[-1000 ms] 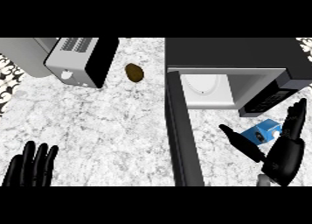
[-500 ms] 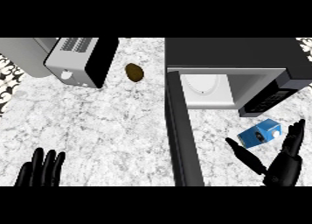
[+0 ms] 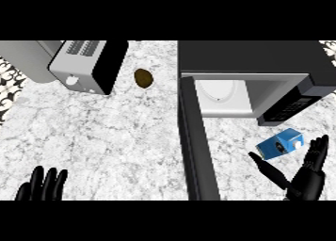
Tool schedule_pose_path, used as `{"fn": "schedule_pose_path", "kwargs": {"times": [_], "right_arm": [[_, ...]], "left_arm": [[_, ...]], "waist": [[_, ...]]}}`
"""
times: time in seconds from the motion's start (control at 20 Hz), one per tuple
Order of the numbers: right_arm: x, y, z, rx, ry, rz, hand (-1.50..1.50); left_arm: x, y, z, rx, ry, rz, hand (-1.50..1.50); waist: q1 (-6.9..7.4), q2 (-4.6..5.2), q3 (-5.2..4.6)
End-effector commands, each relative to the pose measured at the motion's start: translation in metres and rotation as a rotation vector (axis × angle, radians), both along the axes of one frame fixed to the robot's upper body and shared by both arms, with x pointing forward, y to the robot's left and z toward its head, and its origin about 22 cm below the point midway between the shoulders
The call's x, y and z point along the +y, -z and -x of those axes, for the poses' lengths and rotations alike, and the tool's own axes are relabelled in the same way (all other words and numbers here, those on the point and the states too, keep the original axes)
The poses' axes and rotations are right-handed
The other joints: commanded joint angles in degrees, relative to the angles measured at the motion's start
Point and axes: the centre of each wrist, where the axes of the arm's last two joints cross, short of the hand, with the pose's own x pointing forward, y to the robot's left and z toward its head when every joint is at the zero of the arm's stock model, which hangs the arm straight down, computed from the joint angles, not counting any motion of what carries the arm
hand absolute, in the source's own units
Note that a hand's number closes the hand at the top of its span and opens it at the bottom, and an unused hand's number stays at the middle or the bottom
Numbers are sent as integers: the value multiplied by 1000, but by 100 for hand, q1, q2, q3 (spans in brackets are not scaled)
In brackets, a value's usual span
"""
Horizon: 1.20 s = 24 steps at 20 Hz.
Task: Pick up the milk, place it into the microwave and close the microwave
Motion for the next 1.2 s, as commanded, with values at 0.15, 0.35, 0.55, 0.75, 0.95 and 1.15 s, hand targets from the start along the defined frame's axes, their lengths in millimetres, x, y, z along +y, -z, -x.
{"fn": "schedule_pose_path", "kwargs": {"times": [0.15,0.35,0.55,0.75,0.95,1.15], "right_arm": [[-23,35,-3,19,31,-13,-150],[-31,45,-4,40,5,14,-150],[-28,68,13,90,-150,76,150],[-47,57,-16,45,-95,217,150],[-13,58,-22,-70,-256,65,150],[0,41,-35,-121,-336,82,150]], "left_arm": [[0,-6,13,-34,-12,5,-150],[8,13,-3,-9,-16,-9,-150],[-9,-5,-3,-28,-6,12,-150],[-4,-7,-2,-19,-4,-2,-150],[1,-3,3,-31,4,-4,-150],[2,1,-1,-16,-24,4,-150]], "waist": [[30,1,-1],[6,8,-4],[7,25,4],[26,24,5],[16,4,-3],[-23,-3,-8]]}}
